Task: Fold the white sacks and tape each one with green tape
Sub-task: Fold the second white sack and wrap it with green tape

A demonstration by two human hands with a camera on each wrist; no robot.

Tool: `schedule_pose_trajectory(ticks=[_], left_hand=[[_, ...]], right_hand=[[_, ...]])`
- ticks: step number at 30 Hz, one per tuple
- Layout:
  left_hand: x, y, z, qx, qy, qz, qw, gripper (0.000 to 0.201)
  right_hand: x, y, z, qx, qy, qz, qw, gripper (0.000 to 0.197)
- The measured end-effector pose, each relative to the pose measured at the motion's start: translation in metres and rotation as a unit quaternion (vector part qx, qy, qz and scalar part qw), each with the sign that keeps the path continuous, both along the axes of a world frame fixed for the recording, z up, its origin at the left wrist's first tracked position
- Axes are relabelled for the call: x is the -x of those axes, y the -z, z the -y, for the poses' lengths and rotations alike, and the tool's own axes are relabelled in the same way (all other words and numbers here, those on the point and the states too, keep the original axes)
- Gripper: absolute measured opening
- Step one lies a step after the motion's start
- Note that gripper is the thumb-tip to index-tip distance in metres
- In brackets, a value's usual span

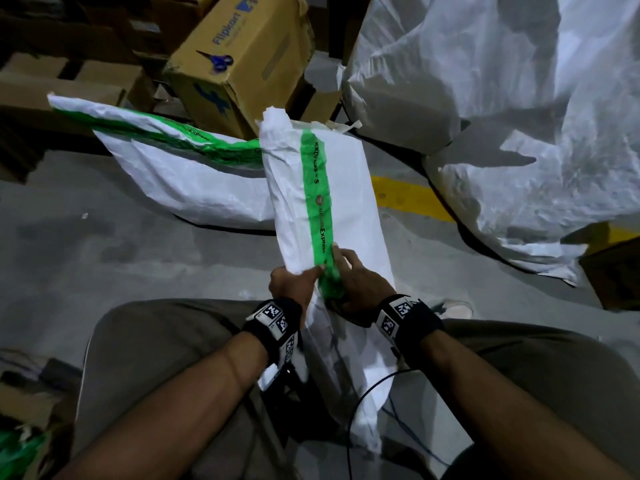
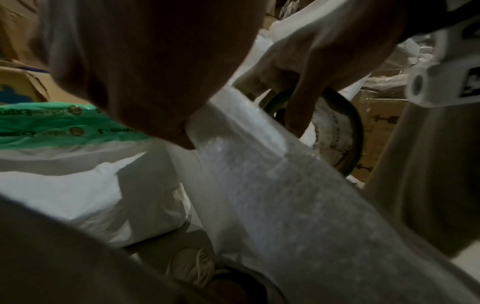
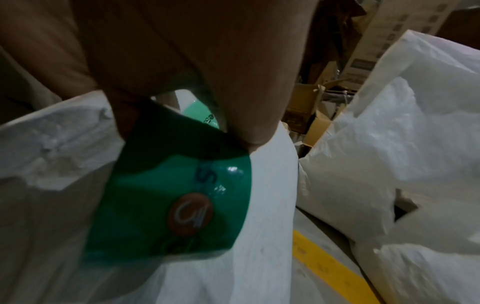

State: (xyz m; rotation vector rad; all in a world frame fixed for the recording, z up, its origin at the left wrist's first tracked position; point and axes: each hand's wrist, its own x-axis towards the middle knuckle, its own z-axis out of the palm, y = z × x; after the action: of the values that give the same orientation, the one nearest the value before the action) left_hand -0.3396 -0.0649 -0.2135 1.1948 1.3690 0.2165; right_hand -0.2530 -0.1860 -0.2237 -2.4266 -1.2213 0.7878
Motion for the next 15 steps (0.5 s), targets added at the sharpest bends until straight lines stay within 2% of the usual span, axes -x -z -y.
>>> schedule_pose_trajectory(ticks=[2,7,11,15], left_hand=[[-0.005,-0.001,-0.004,-0.015,-0.004,-0.003,1.000,0.043],[-0.017,-0.005,-0.016,-0.008,-0.018,0.070,0.997,0.038],[-0.022,-0.013,-0.024,0.015,-0.037,0.089,0.995,0.027],[-0.026,-0.020,-0.027,0.043,-0.041,0.112,0.992,0.022]], right_hand=[[0.001,-0.001,0.002,-0.026,0.042,-0.006,0.999,0.099],[-0.004,0.005,0.020,-0.099,0.127,0.014,0.987,0.074],[-0.007,0.010,0.043,-0.174,0.114,-0.064,0.976,0.069],[-0.016,-0.005,0.050,-0.134,0.092,-0.077,0.984,0.069]])
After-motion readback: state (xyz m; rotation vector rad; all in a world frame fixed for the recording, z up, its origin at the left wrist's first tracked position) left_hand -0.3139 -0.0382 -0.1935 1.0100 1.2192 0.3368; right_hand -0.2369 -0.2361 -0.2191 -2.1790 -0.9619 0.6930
